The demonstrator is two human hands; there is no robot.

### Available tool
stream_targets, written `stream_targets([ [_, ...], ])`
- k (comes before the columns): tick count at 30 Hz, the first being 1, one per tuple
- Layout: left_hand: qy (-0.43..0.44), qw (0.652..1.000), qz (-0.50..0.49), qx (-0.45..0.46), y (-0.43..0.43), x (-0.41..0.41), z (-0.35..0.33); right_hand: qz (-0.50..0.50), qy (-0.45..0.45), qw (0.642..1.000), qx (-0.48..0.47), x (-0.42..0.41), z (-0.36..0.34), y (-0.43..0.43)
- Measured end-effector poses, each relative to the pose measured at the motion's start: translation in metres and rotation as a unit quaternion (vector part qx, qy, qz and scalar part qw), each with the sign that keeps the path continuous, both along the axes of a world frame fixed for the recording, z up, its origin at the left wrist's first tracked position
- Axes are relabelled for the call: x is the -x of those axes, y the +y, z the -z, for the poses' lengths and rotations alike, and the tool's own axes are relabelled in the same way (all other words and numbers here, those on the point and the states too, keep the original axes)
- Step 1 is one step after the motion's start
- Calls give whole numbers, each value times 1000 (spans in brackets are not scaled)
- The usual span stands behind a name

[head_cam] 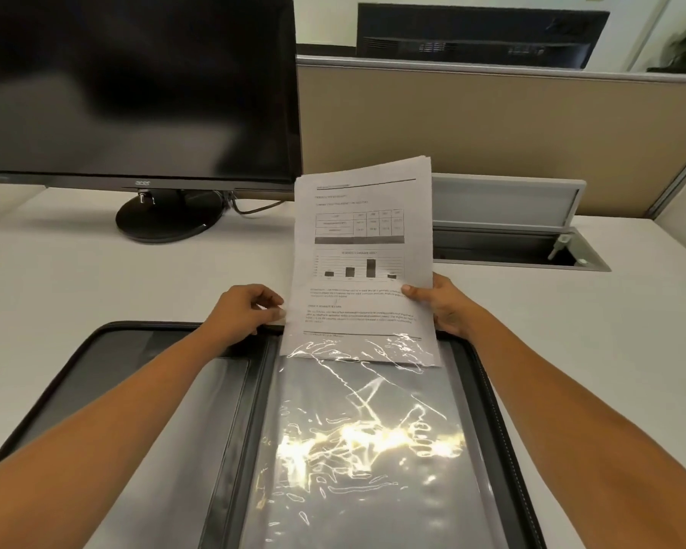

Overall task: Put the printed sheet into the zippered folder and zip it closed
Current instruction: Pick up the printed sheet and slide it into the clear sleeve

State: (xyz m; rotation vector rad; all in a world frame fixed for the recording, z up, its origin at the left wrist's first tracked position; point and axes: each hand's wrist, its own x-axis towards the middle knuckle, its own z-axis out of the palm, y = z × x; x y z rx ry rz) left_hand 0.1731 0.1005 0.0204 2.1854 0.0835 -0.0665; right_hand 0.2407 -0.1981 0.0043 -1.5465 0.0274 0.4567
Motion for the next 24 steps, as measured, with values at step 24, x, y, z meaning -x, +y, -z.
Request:
stream_targets([
  [24, 153, 987, 32, 41, -10, -15, -4, -2, -4, 998, -65, 7, -2, -1],
])
